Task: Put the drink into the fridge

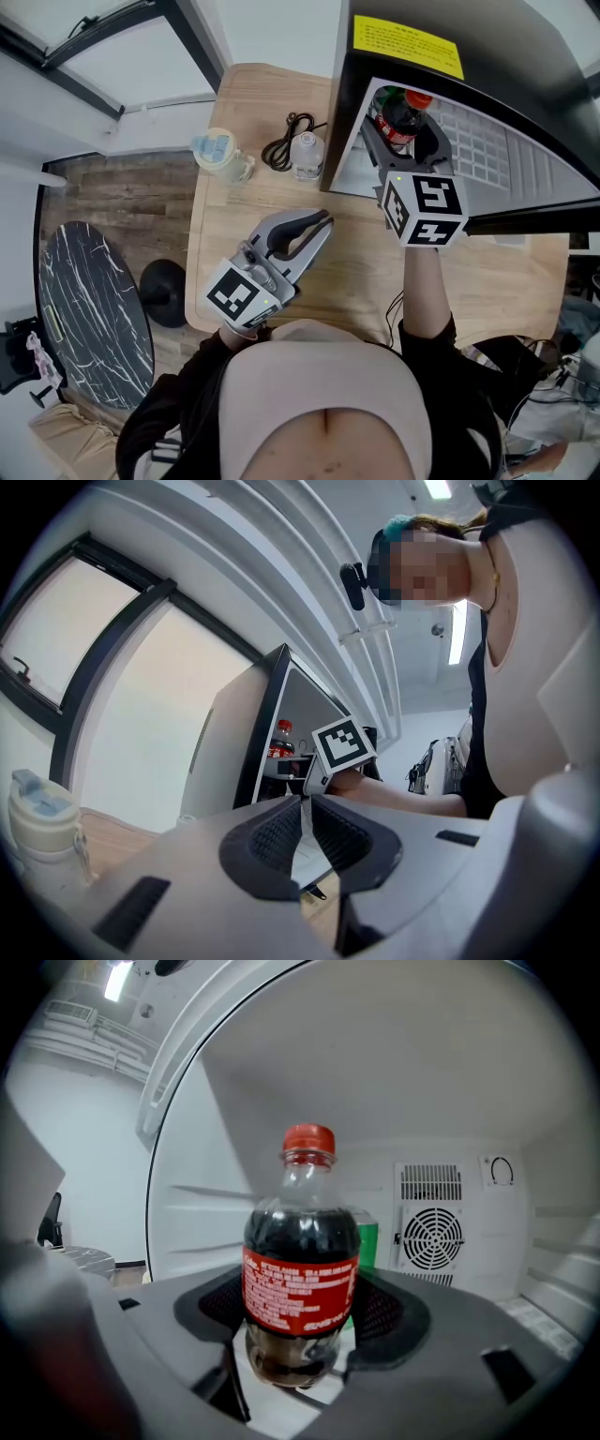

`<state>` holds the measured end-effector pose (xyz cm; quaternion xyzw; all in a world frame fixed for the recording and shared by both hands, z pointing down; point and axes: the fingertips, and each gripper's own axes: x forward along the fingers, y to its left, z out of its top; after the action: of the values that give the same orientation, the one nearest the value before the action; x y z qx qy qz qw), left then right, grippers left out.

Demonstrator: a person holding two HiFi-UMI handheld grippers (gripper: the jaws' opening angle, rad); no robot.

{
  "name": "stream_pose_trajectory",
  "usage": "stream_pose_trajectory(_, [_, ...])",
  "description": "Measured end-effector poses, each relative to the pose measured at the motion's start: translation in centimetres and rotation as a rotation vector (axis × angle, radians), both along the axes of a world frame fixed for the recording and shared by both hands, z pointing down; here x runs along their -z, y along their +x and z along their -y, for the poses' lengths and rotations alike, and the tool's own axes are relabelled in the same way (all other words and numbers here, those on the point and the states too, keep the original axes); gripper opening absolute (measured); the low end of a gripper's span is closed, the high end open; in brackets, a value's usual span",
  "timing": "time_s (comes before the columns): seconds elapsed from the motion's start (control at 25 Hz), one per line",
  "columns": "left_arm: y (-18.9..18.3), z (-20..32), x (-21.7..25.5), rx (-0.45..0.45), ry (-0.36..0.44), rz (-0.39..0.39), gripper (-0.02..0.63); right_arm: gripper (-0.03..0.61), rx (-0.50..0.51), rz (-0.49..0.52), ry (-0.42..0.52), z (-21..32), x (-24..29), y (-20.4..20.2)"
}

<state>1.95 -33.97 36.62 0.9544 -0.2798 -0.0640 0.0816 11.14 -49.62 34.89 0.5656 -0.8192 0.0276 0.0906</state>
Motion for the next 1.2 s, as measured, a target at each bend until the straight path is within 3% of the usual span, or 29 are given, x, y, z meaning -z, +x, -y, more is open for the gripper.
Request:
stream_pose_trajectory(0.44, [0.0, 0.1, -0.3, 0.008, -0.009, 0.008, 0.040, 0.327, -0.038, -0.051, 0.063, 0.2, 0.1, 0.4])
stream_pose_trajectory(1.2, [0.3, -0.5, 0.1, 0.004, -0.005, -0.002, 0.040, 0.328, -0.080, -0.002, 0.082, -1.9, 0.1, 1.5])
